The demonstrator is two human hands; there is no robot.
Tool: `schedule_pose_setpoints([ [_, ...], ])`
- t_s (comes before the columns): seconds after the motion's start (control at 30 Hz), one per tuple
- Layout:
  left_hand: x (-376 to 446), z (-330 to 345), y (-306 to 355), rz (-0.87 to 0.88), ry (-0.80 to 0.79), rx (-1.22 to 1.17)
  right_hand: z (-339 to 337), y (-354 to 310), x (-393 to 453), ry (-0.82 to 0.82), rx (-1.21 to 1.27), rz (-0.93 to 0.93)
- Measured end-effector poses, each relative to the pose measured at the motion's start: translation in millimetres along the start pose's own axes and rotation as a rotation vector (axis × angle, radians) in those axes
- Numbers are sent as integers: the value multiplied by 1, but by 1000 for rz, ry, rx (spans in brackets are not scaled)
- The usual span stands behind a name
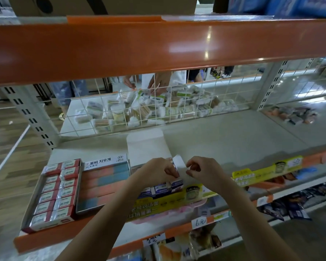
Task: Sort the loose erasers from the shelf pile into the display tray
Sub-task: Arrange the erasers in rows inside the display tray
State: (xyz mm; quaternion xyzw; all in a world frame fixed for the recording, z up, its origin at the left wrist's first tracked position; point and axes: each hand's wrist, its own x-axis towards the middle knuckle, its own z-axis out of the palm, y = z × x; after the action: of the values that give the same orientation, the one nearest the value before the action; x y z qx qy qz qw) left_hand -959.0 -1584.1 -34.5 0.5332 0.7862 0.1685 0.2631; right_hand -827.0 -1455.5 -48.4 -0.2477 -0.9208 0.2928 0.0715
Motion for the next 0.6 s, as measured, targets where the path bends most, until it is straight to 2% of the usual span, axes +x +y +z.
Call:
schedule_pose_setpoints([
  [0.27, 6, 3, 2, 74, 44, 162, 0, 2, 0, -10, 15, 24],
  [0.43, 25, -7, 14, 98, 75, 159, -13, 11, 4, -27, -9, 36],
  [0.6, 63, -11, 49, 133, 181, 217, -40, 36, 13, 55, -121, 53],
])
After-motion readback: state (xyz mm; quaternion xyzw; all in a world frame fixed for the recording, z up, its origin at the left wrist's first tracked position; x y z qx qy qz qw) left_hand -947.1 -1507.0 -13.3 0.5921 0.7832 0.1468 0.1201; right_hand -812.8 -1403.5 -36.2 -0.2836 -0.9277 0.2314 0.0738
